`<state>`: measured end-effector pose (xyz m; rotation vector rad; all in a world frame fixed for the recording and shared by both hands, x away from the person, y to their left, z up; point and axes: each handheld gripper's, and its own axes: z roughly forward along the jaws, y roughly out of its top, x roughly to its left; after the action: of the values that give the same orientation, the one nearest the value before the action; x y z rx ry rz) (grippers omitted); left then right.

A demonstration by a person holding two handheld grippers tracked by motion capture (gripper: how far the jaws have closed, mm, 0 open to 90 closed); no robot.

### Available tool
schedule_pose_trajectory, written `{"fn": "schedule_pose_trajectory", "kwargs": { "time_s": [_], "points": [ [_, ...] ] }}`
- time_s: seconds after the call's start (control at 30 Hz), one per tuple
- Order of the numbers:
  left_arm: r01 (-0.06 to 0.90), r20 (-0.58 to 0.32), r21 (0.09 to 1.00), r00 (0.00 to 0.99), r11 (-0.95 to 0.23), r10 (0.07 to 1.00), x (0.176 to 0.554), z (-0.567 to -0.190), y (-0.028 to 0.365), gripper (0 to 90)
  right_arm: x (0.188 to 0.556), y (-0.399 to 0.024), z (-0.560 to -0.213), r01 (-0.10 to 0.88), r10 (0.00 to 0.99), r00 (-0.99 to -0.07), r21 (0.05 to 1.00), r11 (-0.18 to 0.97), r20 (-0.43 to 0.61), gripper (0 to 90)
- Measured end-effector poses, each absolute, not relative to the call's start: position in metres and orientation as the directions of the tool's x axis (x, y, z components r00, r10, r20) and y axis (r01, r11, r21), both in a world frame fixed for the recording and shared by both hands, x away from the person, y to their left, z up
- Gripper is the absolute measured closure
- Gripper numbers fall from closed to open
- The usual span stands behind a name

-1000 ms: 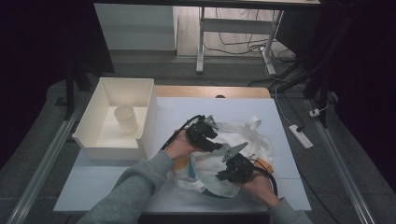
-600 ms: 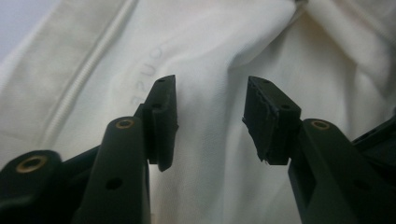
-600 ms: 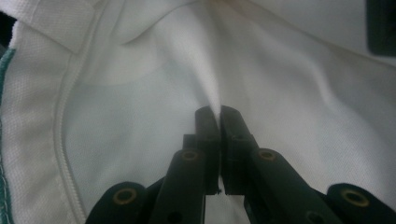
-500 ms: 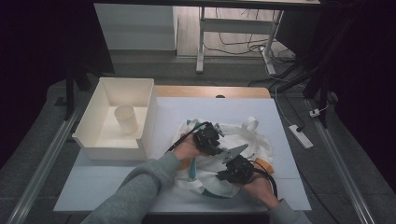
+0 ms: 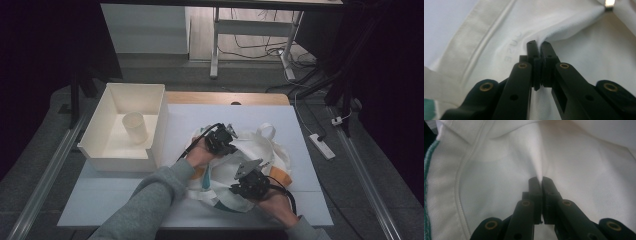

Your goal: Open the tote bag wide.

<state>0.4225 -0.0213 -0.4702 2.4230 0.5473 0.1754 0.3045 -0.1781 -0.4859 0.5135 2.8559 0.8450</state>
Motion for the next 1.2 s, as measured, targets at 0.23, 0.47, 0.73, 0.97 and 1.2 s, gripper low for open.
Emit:
{"fn": "schedule_pose_trajectory", "kwargs": {
  "time_s": [0.23, 0.47, 0.73, 0.97, 1.2],
  "points": [
    [0.351, 0.033, 0.626, 0.880, -0.697, 0.474, 0.435, -0.463, -0.019, 87.8, 0.287, -0.168, -0.480, 0.241, 0.320, -0.946, 0.535, 0.810, -0.058, 87.9],
    [0.391, 0.020, 0.644, 0.851, -0.658, 0.525, 0.449, -0.463, -0.013, 87.9, 0.269, -0.165, -0.478, 0.210, 0.292, -0.953, 0.523, 0.826, -0.079, 88.0],
    [0.424, 0.013, 0.657, 0.820, -0.623, 0.572, 0.459, -0.464, -0.008, 87.8, 0.266, -0.169, -0.479, 0.227, 0.277, -0.961, 0.521, 0.823, -0.019, 87.9],
    [0.380, 0.058, 0.650, 0.839, -0.658, 0.542, 0.449, -0.460, -0.014, 85.9, 0.278, -0.177, -0.489, 0.265, 0.284, -0.958, 0.533, 0.804, 0.048, 86.4],
    [0.384, -0.015, 0.704, 0.849, -0.597, 0.528, 0.444, -0.456, -0.002, 64.9, 0.282, -0.183, -0.489, 0.283, 0.301, -0.951, 0.570, 0.771, 0.065, 74.5]
  ]
}}
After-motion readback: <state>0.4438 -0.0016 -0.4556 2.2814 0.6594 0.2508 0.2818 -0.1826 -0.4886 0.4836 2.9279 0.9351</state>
